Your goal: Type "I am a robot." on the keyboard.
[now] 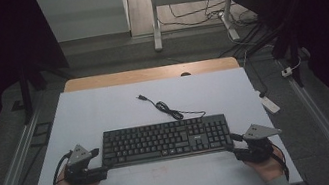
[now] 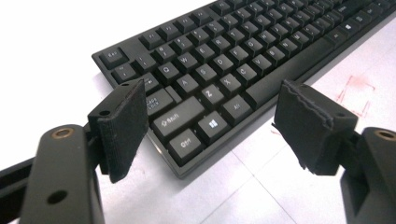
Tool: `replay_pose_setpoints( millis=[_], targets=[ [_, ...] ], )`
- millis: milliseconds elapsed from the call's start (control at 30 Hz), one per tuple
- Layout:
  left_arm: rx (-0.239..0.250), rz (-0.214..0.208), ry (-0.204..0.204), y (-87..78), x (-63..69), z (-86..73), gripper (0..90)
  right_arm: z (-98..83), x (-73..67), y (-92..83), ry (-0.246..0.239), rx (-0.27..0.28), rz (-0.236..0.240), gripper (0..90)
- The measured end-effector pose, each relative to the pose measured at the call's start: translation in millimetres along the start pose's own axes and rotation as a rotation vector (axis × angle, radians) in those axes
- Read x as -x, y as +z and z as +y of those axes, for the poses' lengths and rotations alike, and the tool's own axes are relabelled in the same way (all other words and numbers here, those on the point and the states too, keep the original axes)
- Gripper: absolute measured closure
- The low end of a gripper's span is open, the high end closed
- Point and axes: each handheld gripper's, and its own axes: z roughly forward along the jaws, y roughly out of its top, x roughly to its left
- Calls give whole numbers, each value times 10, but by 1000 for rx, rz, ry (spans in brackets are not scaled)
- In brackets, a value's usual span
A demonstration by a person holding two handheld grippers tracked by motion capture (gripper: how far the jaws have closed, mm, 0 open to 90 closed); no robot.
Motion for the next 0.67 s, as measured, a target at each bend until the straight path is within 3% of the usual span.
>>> replay_pose_setpoints(
  millis=[667],
  targets=[
    [2,-1,12,14,-9,9,260,32,-14,4,-20,15,5,520]
  ],
)
